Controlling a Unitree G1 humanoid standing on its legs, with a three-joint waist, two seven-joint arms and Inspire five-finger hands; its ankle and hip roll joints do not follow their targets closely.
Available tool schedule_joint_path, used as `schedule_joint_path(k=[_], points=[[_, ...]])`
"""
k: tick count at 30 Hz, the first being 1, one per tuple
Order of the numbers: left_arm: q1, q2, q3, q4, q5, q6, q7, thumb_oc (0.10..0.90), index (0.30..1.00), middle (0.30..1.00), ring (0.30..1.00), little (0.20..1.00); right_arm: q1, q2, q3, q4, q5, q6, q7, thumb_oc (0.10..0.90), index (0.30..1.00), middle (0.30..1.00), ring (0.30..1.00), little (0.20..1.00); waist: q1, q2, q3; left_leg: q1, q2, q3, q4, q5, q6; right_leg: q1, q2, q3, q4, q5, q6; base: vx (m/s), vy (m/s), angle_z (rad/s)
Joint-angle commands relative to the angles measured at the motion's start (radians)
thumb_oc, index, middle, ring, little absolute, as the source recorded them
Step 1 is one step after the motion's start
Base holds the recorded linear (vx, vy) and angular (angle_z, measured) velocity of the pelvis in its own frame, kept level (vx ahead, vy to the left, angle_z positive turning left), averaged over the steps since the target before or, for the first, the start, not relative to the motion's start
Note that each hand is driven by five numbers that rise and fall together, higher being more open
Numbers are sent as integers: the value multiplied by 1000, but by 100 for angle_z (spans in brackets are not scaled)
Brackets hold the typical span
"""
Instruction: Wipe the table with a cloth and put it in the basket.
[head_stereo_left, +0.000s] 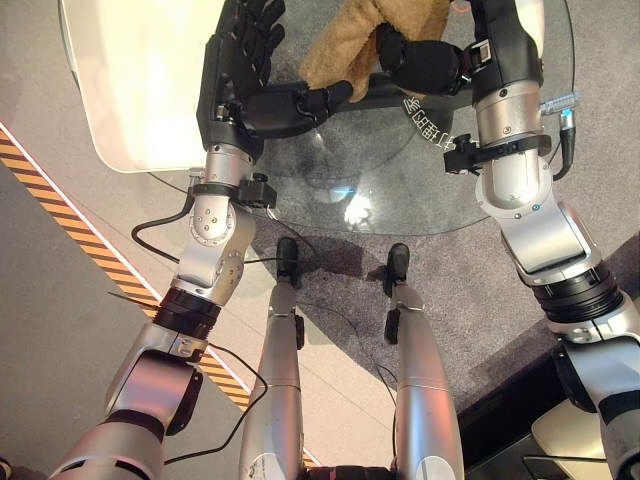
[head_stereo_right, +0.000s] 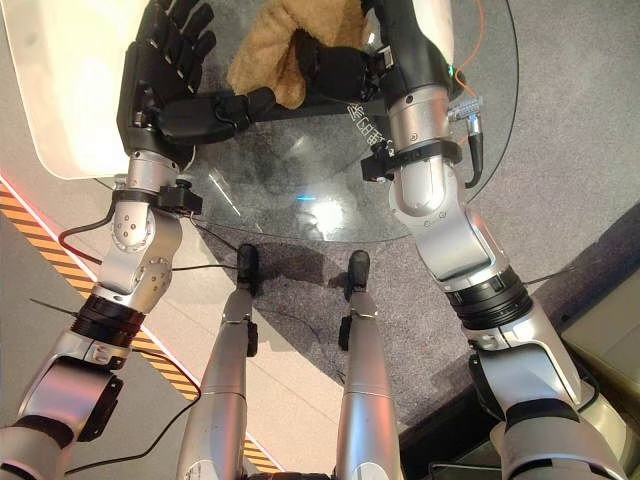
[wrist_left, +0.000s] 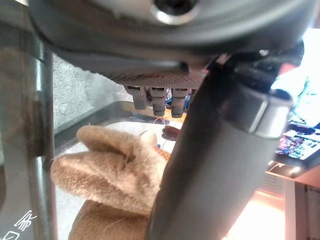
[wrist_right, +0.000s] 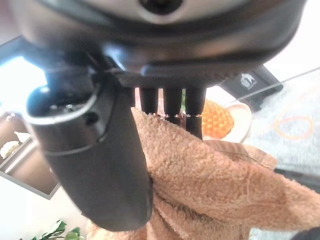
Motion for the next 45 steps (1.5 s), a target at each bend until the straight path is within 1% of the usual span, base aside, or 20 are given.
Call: schedule_joint_path(k=[1, 4, 5, 8, 14, 15, 21, 22, 25, 27, 29, 32, 33, 37, 38, 39, 40, 41, 42, 45], points=[[-144, -1, 9, -51, 61, -68, -2, 800, 900, 900, 900, 900, -218, 42, -36, -223, 23, -174, -11, 100, 300, 300, 300, 200, -15, -20, -26, 81, -85, 99, -35, -47, 104, 117, 103, -52, -123, -4, -34, 0, 0, 0], [-158, -7, 5, -33, 65, -62, -9, 800, 900, 900, 900, 900, -227, 54, -38, -220, 37, -185, -8, 100, 300, 300, 300, 200, -16, -24, -26, 78, -84, 98, -36, -40, 103, 115, 103, -50, -129, 3, -35, 0, 0, 0], [-157, -7, 5, -32, 64, -62, -10, 800, 900, 900, 900, 900, -226, 54, -38, -220, 37, -185, -7, 100, 300, 300, 300, 200, -16, -24, -26, 83, -84, 98, -34, -49, 103, 120, 103, -50, -126, -5, -34, 0, 0, 0], [-161, -8, 4, -23, 64, -52, -17, 800, 900, 900, 900, 900, -234, 61, -40, -221, 42, -187, -2, 100, 300, 300, 300, 200, -16, -27, -26, 90, -82, 99, -38, -50, 103, 126, 103, -50, -129, -5, -34, 0, 0, 0], [-159, -5, 7, 6, 58, -47, -38, 800, 900, 900, 900, 900, -245, 70, -44, -240, 150, -199, 49, 100, 300, 300, 300, 200, -15, -37, -26, 92, -78, 100, -33, -45, 101, 130, 106, -50, -128, 0, -39, 0, 0, 0], [-159, -5, 6, 11, 56, -47, -41, 800, 900, 900, 900, 900, -246, 71, -44, -240, 158, -199, 52, 100, 300, 300, 300, 200, -15, -38, -26, 97, -78, 100, -29, -54, 101, 134, 106, -49, -123, -9, -39, 0, 0, 0], [-163, -3, 2, 34, 58, -47, -46, 800, 900, 900, 900, 900, -259, 79, -46, -248, 170, -217, 64, 100, 300, 300, 300, 200, -14, -43, -26, 94, -74, 99, -22, -56, 100, 132, 108, -49, -116, -11, -40, 0, 0, 0], [-163, 0, 2, 41, 58, -50, -48, 800, 900, 900, 900, 900, -263, 79, -48, -253, 176, -217, 70, 100, 300, 300, 300, 200, -14, -44, -26, 90, -73, 99, -24, -49, 100, 129, 109, -50, -119, -3, -41, 0, 0, 0], [-161, 3, 4, 47, 55, -50, -50, 800, 900, 900, 900, 900, -267, 80, -47, -257, 197, -213, 78, 100, 300, 300, 300, 200, -14, -46, -26, 95, -72, 99, -21, -58, 100, 133, 110, -49, -115, -12, -42, 0, 0, 0], [-159, 2, 8, 55, 51, -54, -57, 800, 900, 900, 900, 900, -268, 88, -47, -261, 230, -210, 99, 100, 300, 300, 300, 200, -13, -46, -26, 91, -72, 99, -22, -49, 100, 130, 112, -48, -117, -5, -45, 0, 0, 0], [-158, 2, 4, 58, 47, -56, -56, 800, 900, 900, 900, 900, -265, 94, -43, -263, 251, -204, 106, 100, 300, 300, 300, 200, -13, -47, -26, 96, -73, 99, -18, -57, 100, 135, 112, -48, -113, -14, -46, 0, 0, 0], [-160, -3, 2, 62, 43, -57, -56, 800, 900, 900, 900, 900, -263, 99, -39, -265, 258, -194, 103, 100, 300, 300, 300, 200, -14, -48, -26, 95, -73, 99, -19, -49, 100, 135, 112, -50, -116, -7, -48, 0, 0, 0], [-162, -8, 3, 66, 36, -60, -59, 800, 900, 900, 900, 900, -259, 106, -36, -260, 260, -196, 100, 100, 300, 300, 300, 200, -13, -48, -26, 100, -72, 100, -17, -57, 99, 140, 112, -50, -113, -16, -49, 0, 0, 0], [-170, -19, 1, 68, 27, -71, -52, 800, 900, 900, 900, 900, -248, 120, -35, -255, 294, -193, 109, 100, 300, 300, 300, 200, -16, -50, -26, 96, -71, 102, -9, -59, 99, 138, 113, -49, -106, -20, -50, 0, 0, 0], [-173, -21, 2, 68, 23, -72, -54, 748, 855, 855, 855, 848, -247, 122, -36, -254, 297, -193, 110, 100, 300, 300, 300, 200, -16, -50, -26, 92, -70, 102, -12, -50, 99, 133, 113, -48, -110, -11, -50, 0, 0, 0], [-177, -25, 2, 67, 21, -72, -52, 454, 604, 604, 604, 554, -242, 127, -37, -253, 298, -191, 112, 100, 300, 300, 300, 200, -17, -51, -26, 92, -71, 101, -11, -50, 99, 133, 114, -47, -109, -10, -50, 0, 0, 0], [-177, -32, 4, 65, 26, -70, -47, 366, 528, 528, 528, 466, -236, 133, -38, -249, 302, -190, 113, 100, 300, 300, 300, 200, -18, -52, -26, 96, -71, 101, -7, -59, 98, 137, 114, -47, -105, -20, -50, 0, 0, 0], [-182, -35, 3, 68, 19, -73, -48, 218, 401, 401, 401, 318, -235, 137, -39, -245, 304, -190, 115, 100, 300, 300, 300, 200, -18, -53, -26, 96, -72, 101, -7, -60, 98, 137, 115, -46, -105, -19, -50, 0, 0, 0], [-187, -40, 3, 63, 17, -69, -50, 100, 300, 300, 300, 200, -238, 137, -38, -237, 306, -194, 113, 100, 300, 300, 300, 200, -18, -54, -26, 99, -71, 101, -9, -60, 98, 140, 114, -46, -107, -20, -50, 0, 0, 0], [-195, -46, 4, 58, 6, -66, -57, 100, 300, 300, 300, 200, -236, 141, -45, -229, 323, -197, 118, 100, 300, 300, 300, 200, -19, -56, -26, 103, -71, 102, -11, -60, 98, 145, 113, -47, -110, -19, -50, 0, 0, 0]])
